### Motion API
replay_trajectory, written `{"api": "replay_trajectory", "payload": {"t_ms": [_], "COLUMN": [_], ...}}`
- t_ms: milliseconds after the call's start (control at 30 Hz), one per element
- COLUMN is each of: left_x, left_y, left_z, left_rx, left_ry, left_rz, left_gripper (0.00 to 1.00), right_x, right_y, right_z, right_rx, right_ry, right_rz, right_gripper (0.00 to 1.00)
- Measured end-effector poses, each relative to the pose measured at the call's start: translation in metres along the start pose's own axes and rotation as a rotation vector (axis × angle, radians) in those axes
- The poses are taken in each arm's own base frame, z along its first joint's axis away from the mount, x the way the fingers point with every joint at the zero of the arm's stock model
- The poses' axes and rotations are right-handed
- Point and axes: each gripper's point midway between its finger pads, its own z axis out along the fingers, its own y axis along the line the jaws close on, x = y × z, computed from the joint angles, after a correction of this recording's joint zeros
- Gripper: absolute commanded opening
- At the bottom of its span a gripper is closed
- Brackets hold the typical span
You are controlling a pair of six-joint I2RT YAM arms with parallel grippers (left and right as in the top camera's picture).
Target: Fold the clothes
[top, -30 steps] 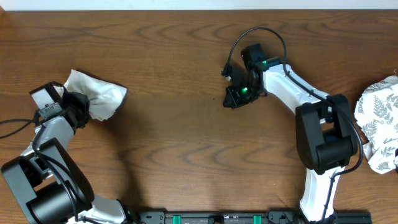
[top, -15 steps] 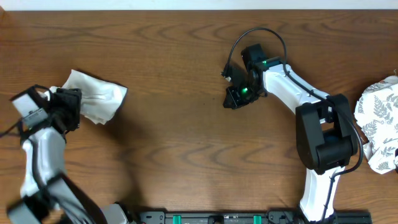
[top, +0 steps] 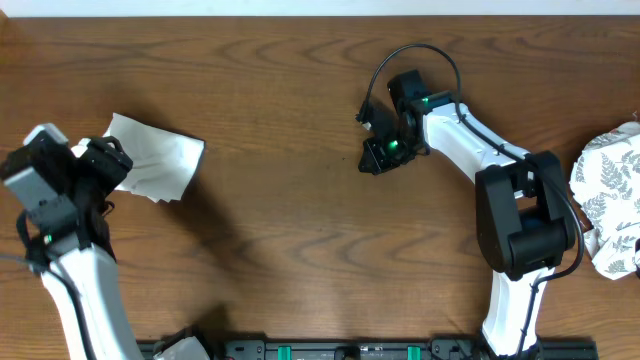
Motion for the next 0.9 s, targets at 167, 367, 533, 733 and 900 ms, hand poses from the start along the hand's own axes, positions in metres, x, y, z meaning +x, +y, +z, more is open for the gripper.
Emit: {"api": "replay_trajectory", "payload": {"t_ms": [167,367,533,733,900], "left_x": [0.023,0.058,0.084,0.083,0.022], "left_y": [0.032,0.065,0.084,0.079,0.032], "left_z": [0.065,0.126,0.142,0.114,0.052], "left_rx": [-0.055,-0.089,-0.132,-0.164,-0.102], "left_ry": [0.104,0.187,0.271,0.317,0.146], "left_rz": [0.111,0.152,0.150,0.134,0.169], "left_gripper": [0.68,0.63,0.59,0.74,0.80], "right_x": [0.000,-0.001,0.000,0.001,-0.012], "right_y": [0.001,0.007,0.010,0.003,0.000], "right_z": [0.000,0.000,0.000,-0.002,-0.029], "right_rx": [-0.008,-0.041,-0.059,-0.012,0.093], "right_ry": [-0.001,-0.001,0.003,0.002,-0.072], "right_rz": [0.041,0.098,0.125,0.131,0.099], "right_gripper": [0.01,0.02,0.02,0.02,0.34]}}
